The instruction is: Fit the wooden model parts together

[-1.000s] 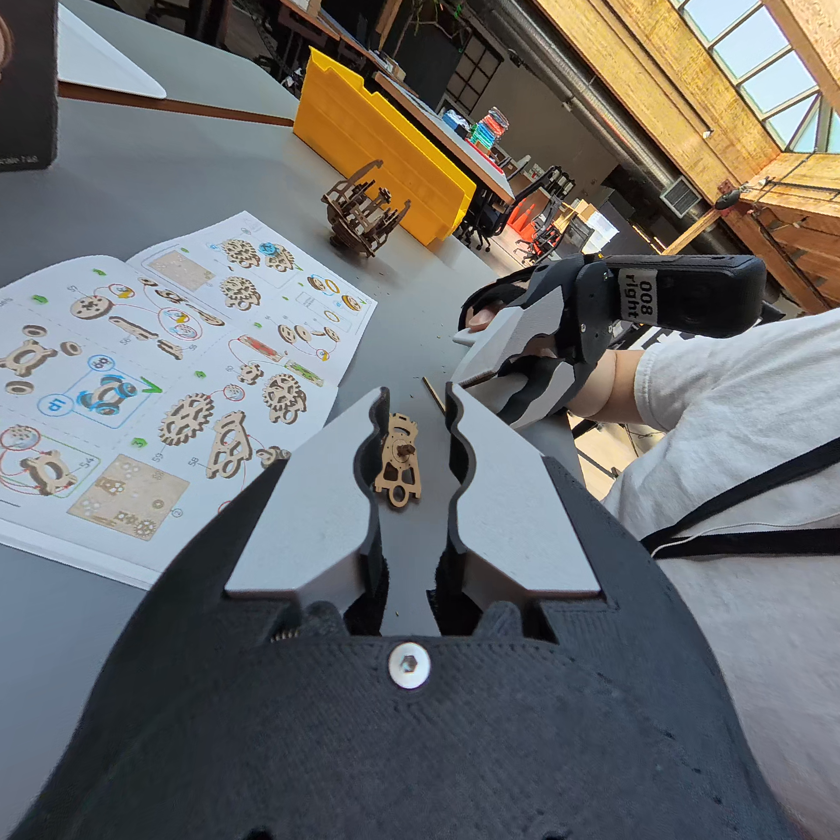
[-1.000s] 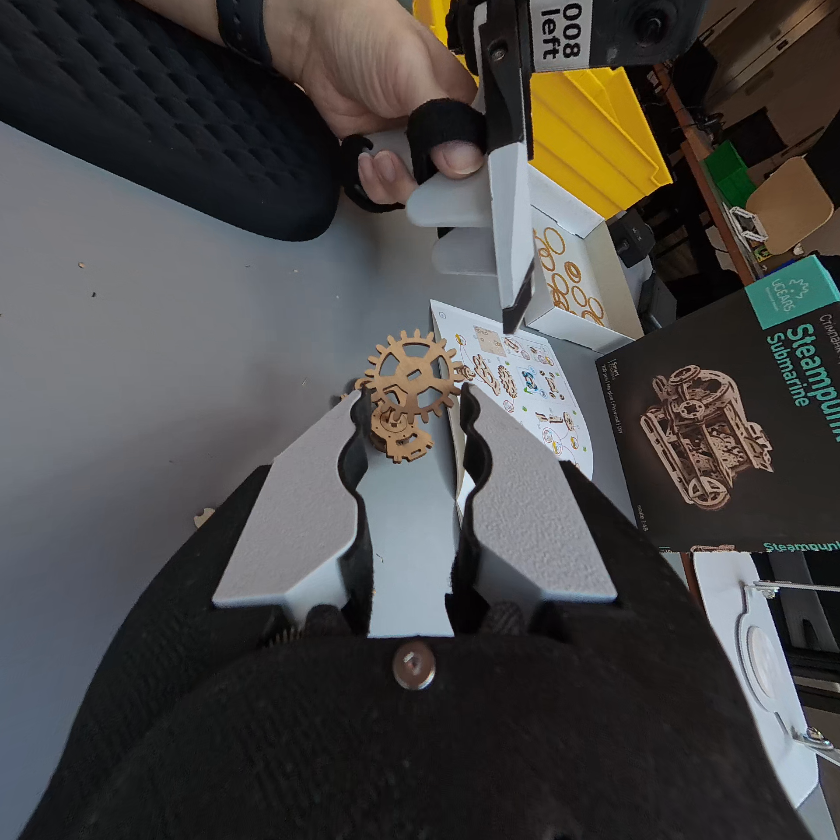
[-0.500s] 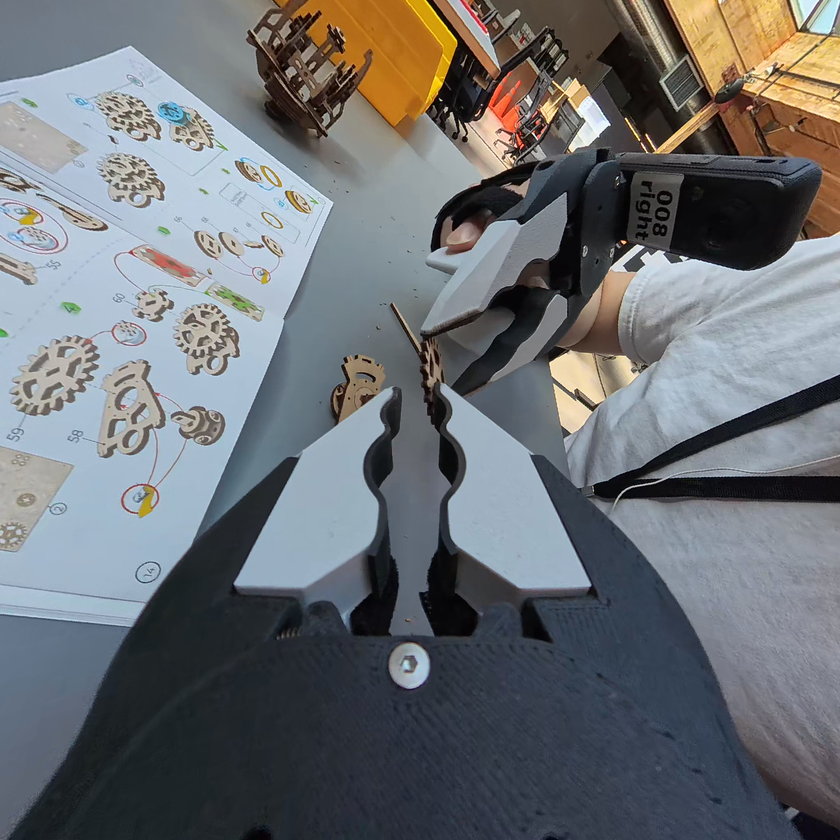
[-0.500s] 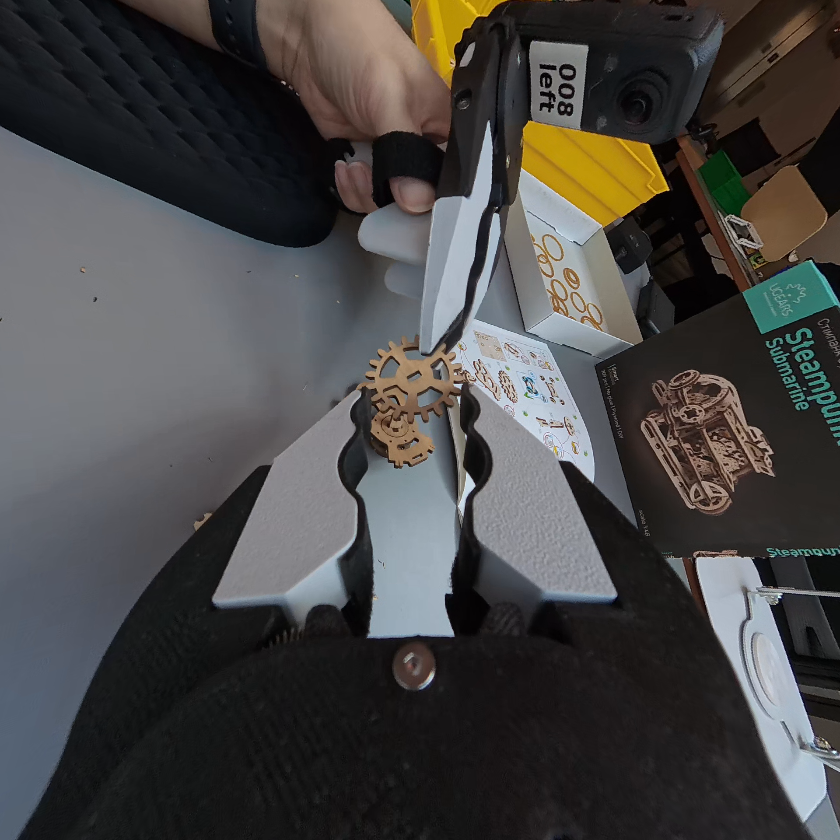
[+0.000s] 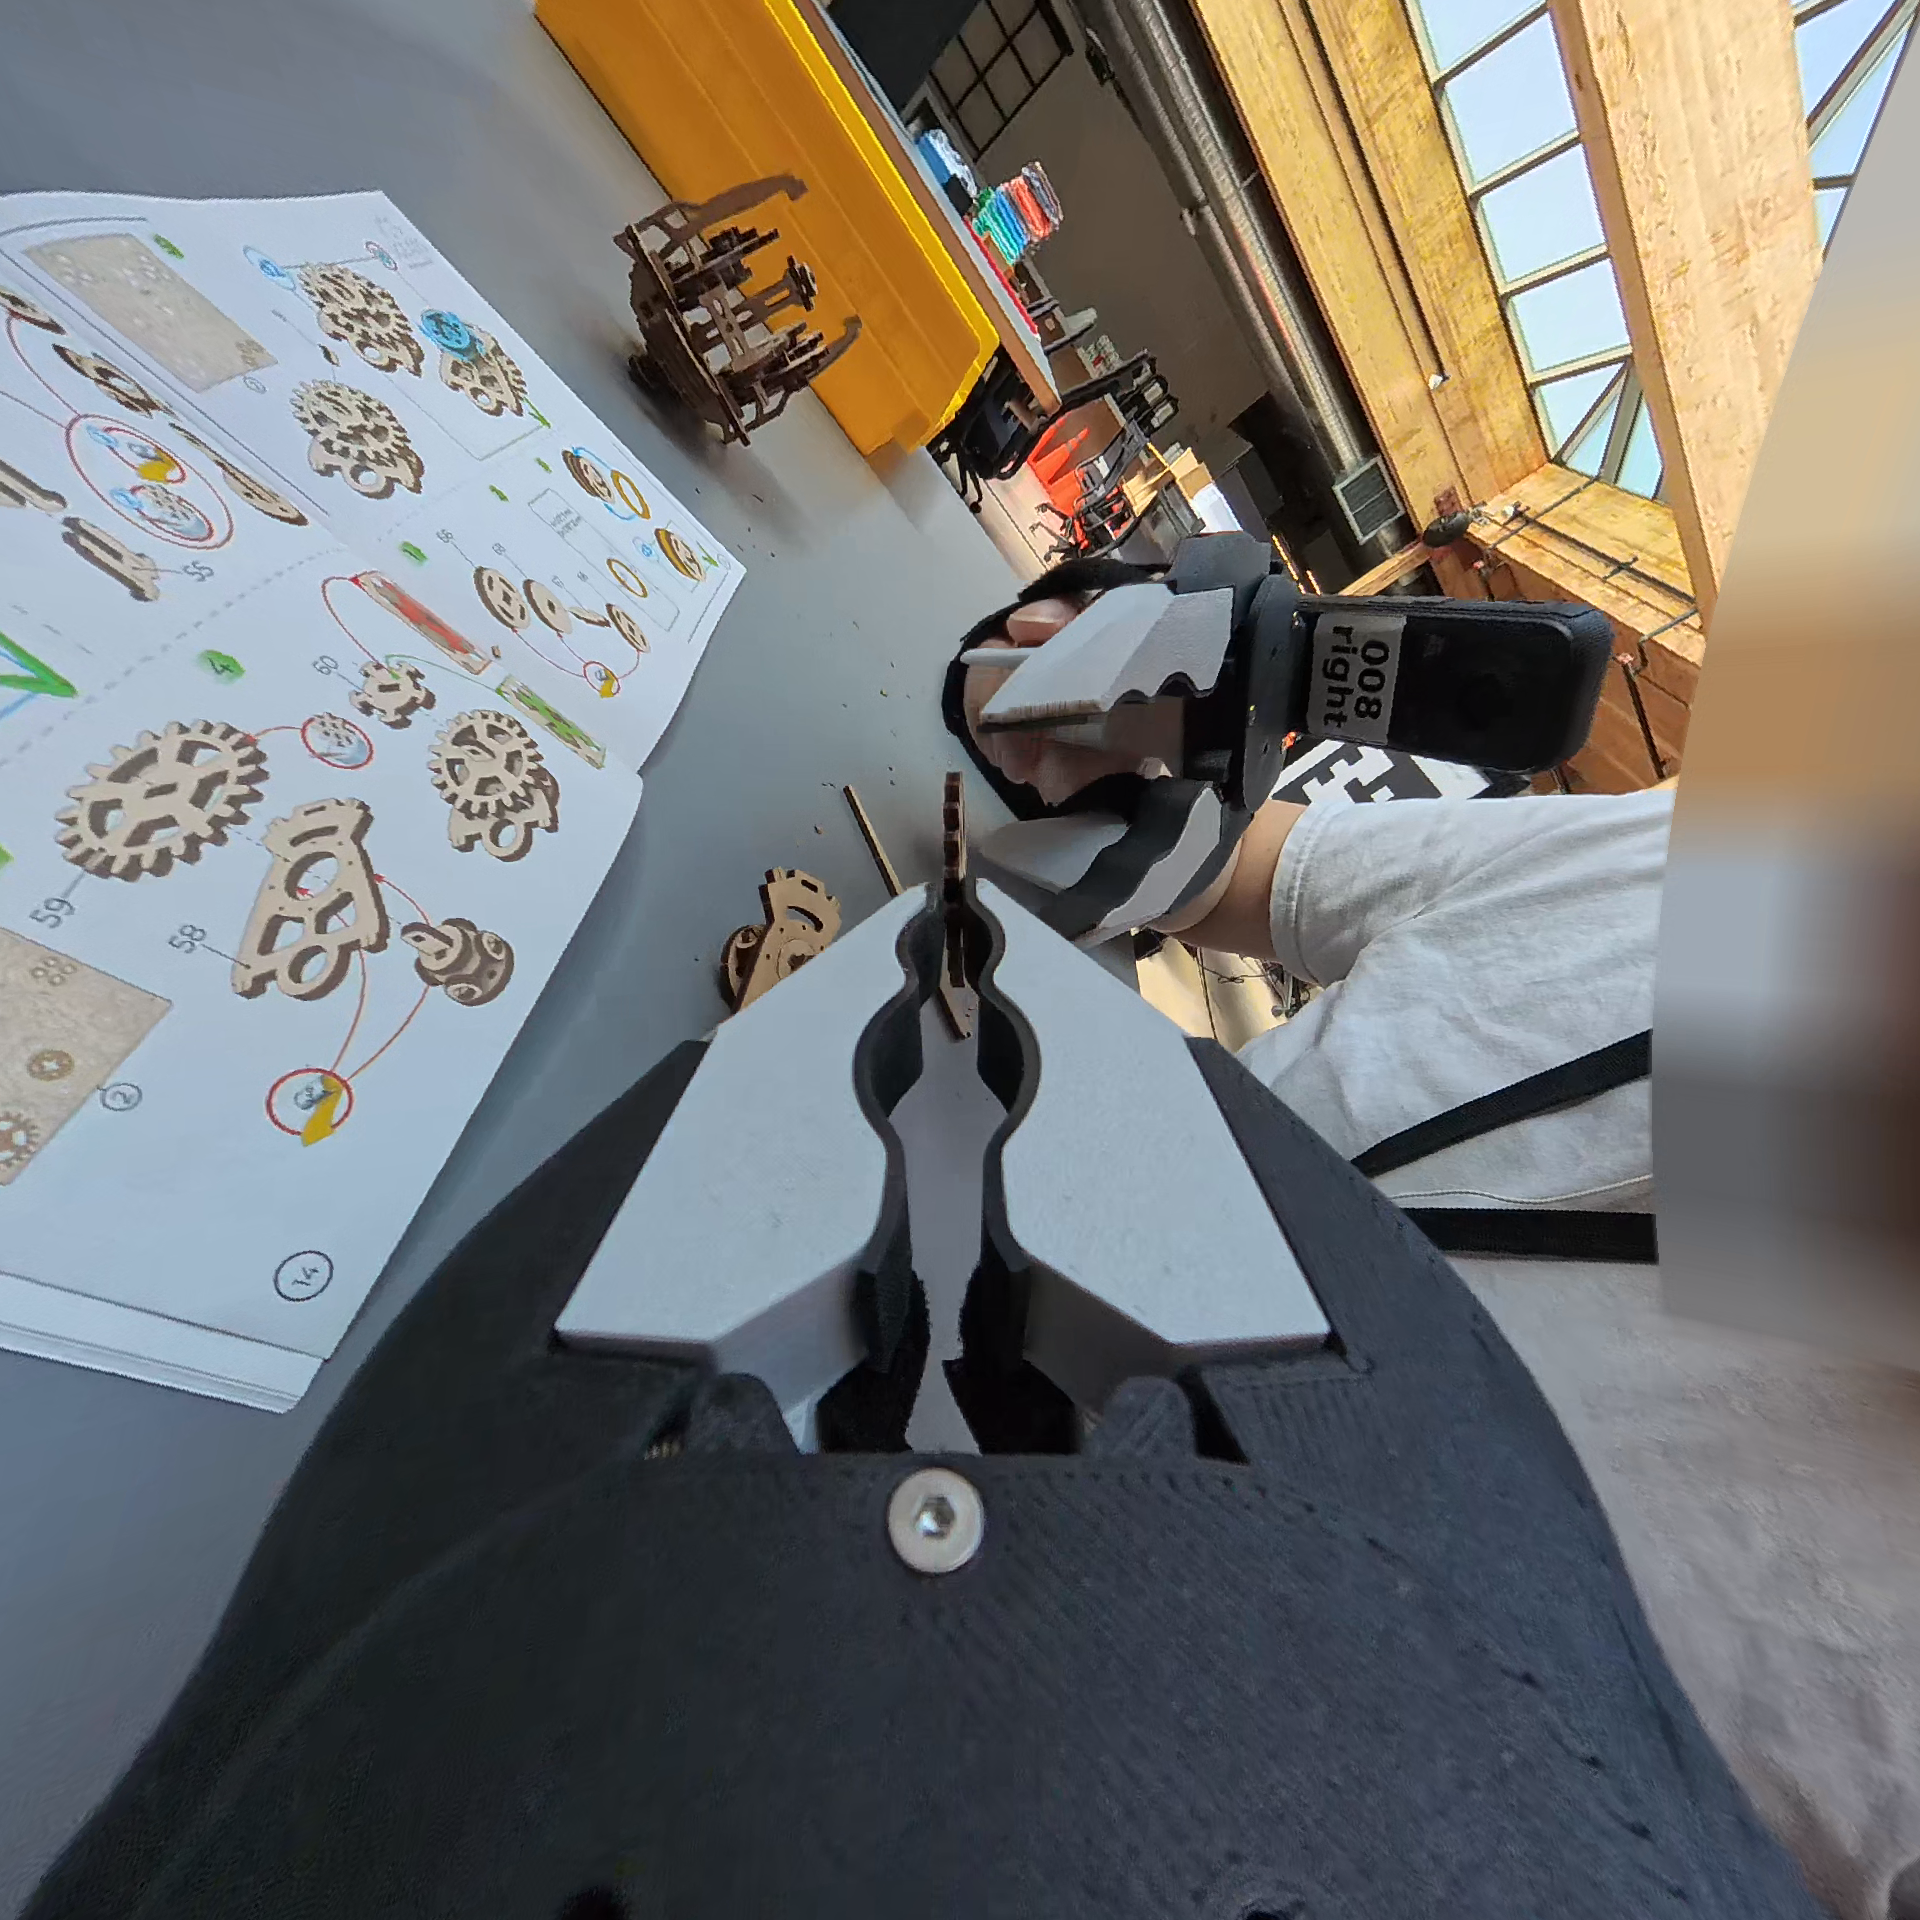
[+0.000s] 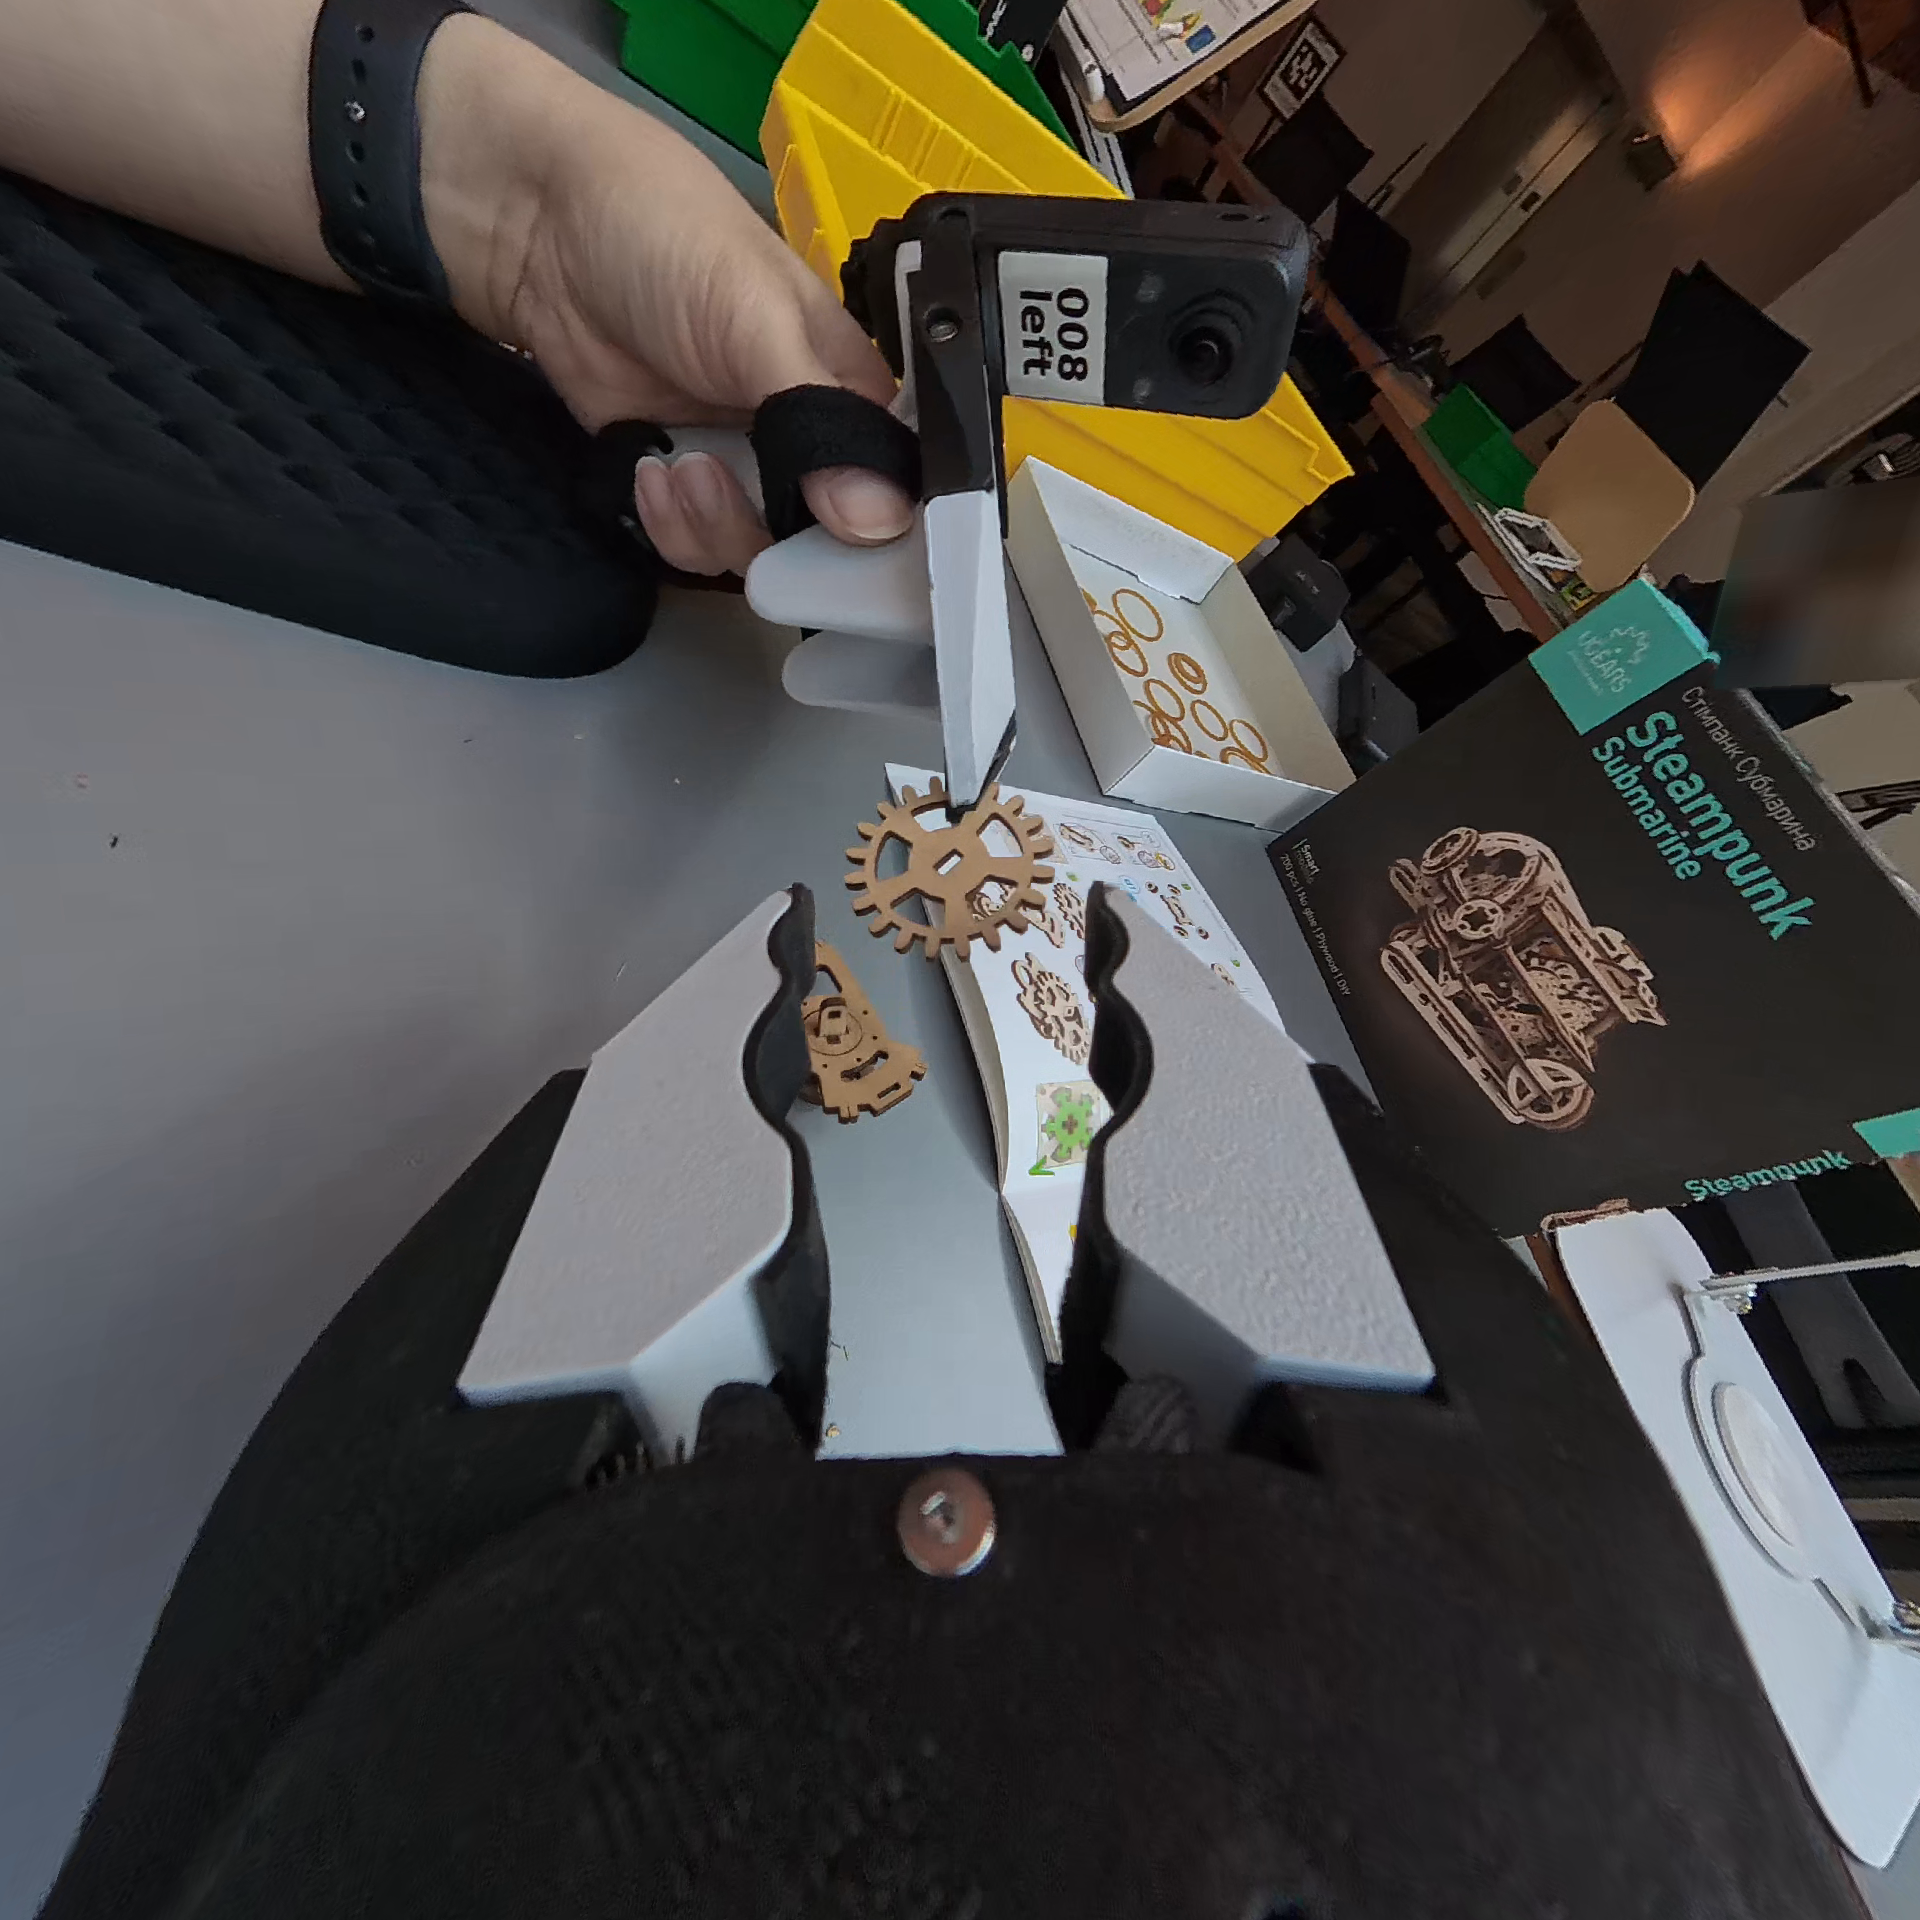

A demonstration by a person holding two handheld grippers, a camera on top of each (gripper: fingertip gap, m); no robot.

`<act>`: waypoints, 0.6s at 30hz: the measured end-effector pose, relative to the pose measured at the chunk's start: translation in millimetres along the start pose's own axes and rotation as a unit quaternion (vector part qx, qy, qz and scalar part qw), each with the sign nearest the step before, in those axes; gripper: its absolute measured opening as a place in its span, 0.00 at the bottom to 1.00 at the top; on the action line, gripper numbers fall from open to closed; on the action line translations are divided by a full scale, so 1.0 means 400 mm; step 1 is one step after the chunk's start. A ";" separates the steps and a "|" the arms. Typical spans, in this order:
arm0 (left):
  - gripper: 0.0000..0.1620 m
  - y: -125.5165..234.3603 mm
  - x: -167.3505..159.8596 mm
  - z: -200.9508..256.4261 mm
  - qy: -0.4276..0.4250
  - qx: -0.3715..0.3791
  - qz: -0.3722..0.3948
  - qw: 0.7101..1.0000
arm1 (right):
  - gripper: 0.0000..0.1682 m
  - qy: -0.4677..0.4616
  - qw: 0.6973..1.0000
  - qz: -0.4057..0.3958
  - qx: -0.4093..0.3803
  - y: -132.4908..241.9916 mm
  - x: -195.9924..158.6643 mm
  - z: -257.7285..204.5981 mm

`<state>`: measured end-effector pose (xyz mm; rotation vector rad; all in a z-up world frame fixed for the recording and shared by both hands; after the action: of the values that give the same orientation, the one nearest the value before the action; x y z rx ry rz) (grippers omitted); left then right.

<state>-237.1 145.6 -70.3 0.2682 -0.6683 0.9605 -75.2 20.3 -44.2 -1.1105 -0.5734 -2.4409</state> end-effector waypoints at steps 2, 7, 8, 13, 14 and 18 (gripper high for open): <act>0.00 0.003 0.001 -0.001 0.003 -0.001 0.005 1.000 | 0.32 -0.023 1.000 -0.004 -0.003 -0.005 0.001 -0.001; 0.00 -0.012 -0.004 -0.002 0.017 -0.020 0.001 1.000 | 0.28 -0.040 0.999 -0.023 -0.004 -0.021 -0.002 -0.017; 0.00 -0.014 -0.006 -0.002 0.018 -0.021 -0.002 1.000 | 0.27 -0.035 0.999 -0.029 -0.003 -0.022 -0.004 -0.019; 0.00 -0.016 -0.008 -0.004 0.023 -0.026 -0.006 0.999 | 0.25 -0.033 0.999 -0.031 0.002 -0.020 -0.005 -0.018; 0.00 -0.017 -0.007 -0.003 0.023 -0.029 -0.007 0.999 | 0.25 -0.035 0.999 -0.030 0.005 -0.019 -0.004 -0.016; 0.04 -0.014 0.002 0.001 -0.006 -0.006 -0.007 1.000 | 0.25 -0.037 0.999 -0.031 0.002 -0.012 -0.001 -0.005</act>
<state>-232.4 142.6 -69.0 0.2685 -0.6809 0.9413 -78.8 23.4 -46.8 -1.2035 -0.6437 -2.4589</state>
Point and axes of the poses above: each gripper's, where its closed fingertips meet, y back along the fingers, x out of its top, z = x × y across the jaws, the point moved 10 cm from there along y, back along the fingers, and after that the axes turned 14 degrees about -x, right-handed, at the moved point
